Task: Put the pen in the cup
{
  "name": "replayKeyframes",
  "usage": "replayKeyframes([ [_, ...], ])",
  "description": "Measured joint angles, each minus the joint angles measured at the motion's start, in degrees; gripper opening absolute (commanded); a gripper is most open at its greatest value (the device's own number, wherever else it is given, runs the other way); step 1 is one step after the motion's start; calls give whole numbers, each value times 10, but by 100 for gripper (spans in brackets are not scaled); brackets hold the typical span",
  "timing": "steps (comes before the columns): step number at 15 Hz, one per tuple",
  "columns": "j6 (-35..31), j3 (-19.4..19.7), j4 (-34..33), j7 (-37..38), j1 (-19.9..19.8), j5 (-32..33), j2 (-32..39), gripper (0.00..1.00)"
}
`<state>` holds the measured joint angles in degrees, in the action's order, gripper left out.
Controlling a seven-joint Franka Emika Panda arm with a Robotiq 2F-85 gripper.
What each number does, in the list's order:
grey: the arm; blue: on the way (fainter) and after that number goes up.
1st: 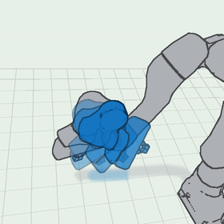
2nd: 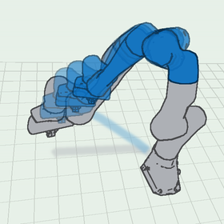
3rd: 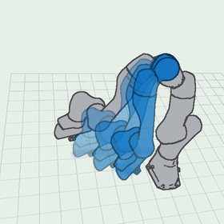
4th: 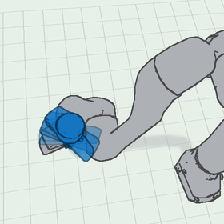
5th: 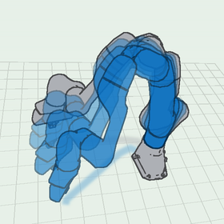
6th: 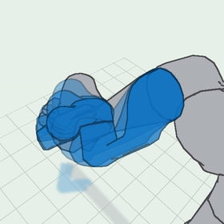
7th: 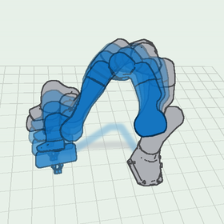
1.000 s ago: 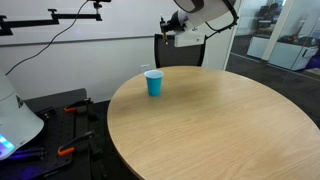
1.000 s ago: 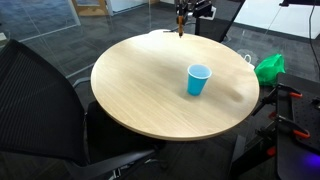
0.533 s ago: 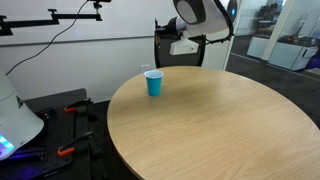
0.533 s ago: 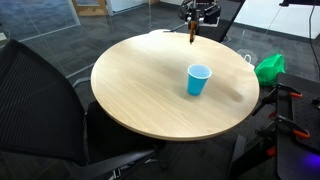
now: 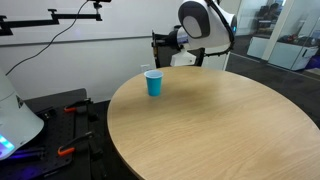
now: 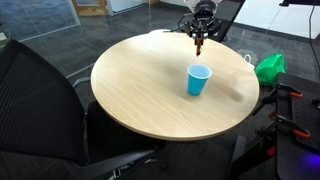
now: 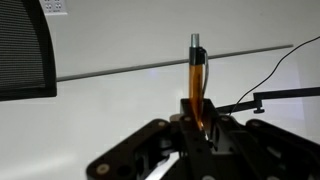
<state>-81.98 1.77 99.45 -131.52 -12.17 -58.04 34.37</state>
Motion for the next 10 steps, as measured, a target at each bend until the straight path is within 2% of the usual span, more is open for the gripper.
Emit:
replayKeyframes([
  [10,93,0,-47,-15,-19,66,58,4],
])
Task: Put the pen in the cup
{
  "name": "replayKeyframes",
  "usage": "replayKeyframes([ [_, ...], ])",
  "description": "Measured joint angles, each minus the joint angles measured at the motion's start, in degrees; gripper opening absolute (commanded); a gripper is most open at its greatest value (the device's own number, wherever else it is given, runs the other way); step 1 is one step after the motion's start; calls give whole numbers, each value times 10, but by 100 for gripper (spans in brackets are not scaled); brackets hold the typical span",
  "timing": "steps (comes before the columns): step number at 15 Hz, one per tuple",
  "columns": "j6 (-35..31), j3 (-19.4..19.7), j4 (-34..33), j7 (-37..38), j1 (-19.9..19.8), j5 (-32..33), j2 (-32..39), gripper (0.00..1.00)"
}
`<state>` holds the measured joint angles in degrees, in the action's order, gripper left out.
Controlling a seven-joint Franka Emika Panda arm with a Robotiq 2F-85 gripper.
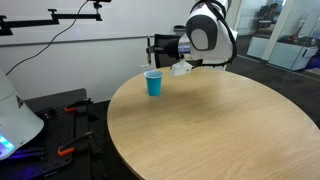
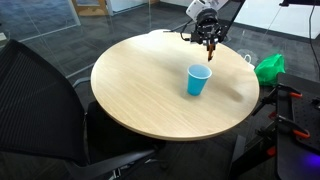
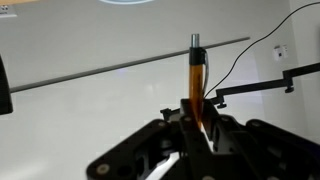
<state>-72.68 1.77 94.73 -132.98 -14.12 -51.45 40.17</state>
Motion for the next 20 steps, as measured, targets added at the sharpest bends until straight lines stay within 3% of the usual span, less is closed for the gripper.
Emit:
replayKeyframes([
  [12,-31,0,-3,-106,5,33,23,4],
  [20,-124,-7,8,-109,15,29,31,4],
])
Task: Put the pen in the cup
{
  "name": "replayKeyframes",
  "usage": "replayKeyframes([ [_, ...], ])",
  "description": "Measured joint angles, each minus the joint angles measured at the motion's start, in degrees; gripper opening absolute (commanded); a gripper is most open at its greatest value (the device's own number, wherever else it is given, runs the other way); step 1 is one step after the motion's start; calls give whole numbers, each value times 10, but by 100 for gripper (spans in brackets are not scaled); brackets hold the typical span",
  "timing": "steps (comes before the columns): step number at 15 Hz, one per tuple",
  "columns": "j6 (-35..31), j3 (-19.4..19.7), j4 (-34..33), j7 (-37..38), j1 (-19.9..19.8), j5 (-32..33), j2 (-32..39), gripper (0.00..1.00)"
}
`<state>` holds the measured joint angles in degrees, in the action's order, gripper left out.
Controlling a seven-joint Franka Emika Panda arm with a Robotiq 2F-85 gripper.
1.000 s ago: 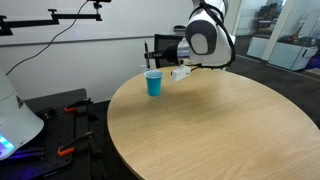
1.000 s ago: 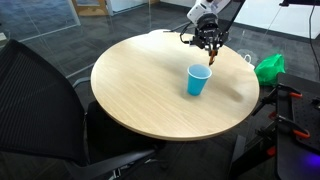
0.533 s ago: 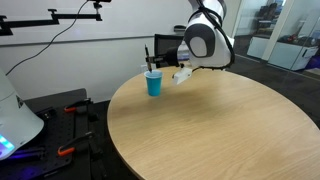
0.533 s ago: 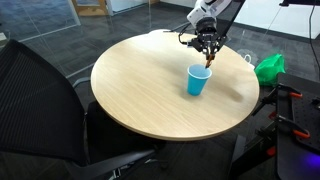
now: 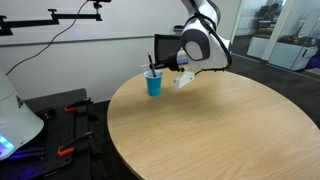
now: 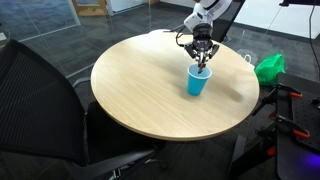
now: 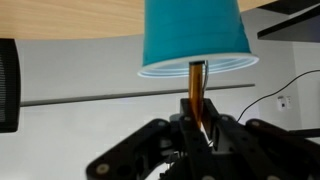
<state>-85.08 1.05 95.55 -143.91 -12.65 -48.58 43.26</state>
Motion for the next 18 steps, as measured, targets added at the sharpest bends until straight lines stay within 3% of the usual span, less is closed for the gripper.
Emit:
replayKeyframes([
  [6,-37,-6,13,0,5,0,2,4],
  [7,-39,-6,15,0,5,0,2,9],
  [8,-40,-6,17,0,5,0,2,40],
  [11,-40,-6,22,0,5,0,2,55],
  [16,-41,-6,28,-8,4,0,2,94],
  [18,-41,-6,29,-13,4,0,1,100],
])
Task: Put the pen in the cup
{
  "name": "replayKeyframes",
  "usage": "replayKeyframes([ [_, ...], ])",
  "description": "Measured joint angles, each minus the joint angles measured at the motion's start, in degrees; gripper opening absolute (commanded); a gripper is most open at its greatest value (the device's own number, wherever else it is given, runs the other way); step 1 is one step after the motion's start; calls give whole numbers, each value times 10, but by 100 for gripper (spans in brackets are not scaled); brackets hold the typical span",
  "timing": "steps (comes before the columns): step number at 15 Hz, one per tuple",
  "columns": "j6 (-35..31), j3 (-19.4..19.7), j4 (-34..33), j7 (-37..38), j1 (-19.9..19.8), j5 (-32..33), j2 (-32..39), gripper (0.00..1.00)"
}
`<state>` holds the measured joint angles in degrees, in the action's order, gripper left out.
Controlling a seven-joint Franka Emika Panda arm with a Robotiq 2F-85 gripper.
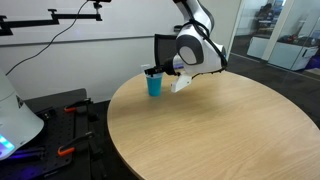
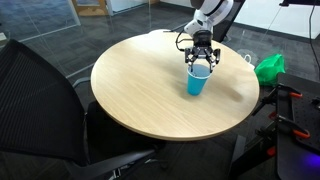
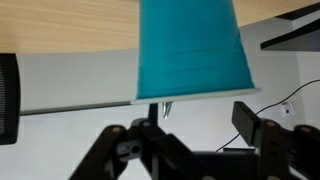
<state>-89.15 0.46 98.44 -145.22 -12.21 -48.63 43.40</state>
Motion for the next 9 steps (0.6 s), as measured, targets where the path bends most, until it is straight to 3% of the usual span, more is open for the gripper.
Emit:
replayKeyframes([
  [9,0,0,16,-21,0,0,-26,100],
])
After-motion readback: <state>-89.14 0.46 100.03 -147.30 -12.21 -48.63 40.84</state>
